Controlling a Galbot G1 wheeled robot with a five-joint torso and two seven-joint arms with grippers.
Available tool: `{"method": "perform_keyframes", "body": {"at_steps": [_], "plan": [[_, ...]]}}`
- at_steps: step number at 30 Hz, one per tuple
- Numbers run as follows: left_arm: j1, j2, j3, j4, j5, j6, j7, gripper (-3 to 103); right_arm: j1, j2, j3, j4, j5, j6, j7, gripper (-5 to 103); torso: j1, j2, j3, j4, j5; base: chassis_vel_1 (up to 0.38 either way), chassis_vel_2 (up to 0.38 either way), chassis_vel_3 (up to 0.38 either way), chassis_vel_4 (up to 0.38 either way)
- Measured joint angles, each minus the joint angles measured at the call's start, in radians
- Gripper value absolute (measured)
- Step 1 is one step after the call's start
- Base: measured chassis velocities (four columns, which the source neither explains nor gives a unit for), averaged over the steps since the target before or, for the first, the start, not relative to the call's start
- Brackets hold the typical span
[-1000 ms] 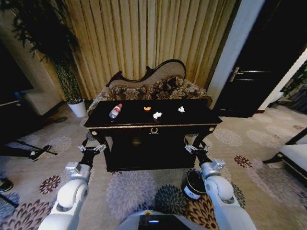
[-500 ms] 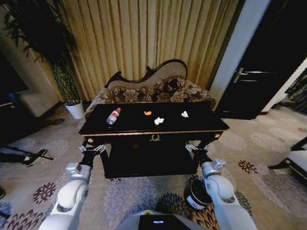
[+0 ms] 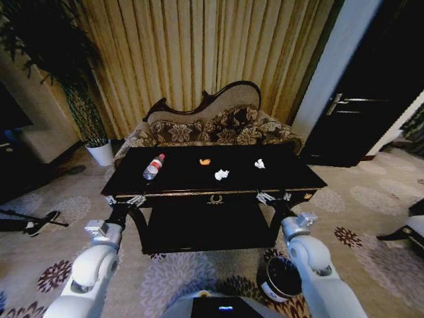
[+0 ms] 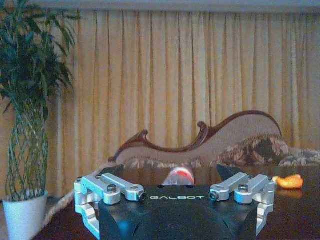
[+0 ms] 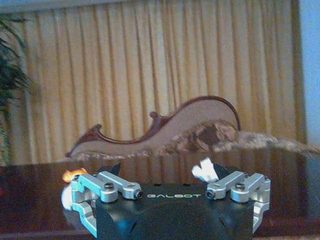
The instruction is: Move to the front of the table and place the trash on the table into the trash bin.
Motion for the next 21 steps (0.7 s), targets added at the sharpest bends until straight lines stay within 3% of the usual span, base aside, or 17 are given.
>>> {"method": "perform_keyframes", "body": {"at_steps": [3,10,21], "plan": [[-0.007,0.021,-0.005,-0.007,-0.013,0.009,-0.008,100,0.057,-0.056,-0.023,0.010,0.056,-0.049,0.000,100,0.000,0.000,0.000,0.0002,-0.0001,0.000,0.000,0.000,0.000],[0.000,0.032,-0.010,0.002,-0.015,0.010,-0.010,100,0.218,-0.147,-0.132,-0.070,0.113,-0.090,0.000,100,0.000,0.000,0.000,0.0000,0.0002,0.000,0.000,0.000,0.000],[0.025,0.019,-0.013,-0.007,-0.010,0.006,-0.015,100,0.542,-0.138,-0.330,-0.359,0.130,-0.105,0.000,100,0.000,0.000,0.000,0.0002,-0.0001,0.000,0.000,0.000,0.000]]}}
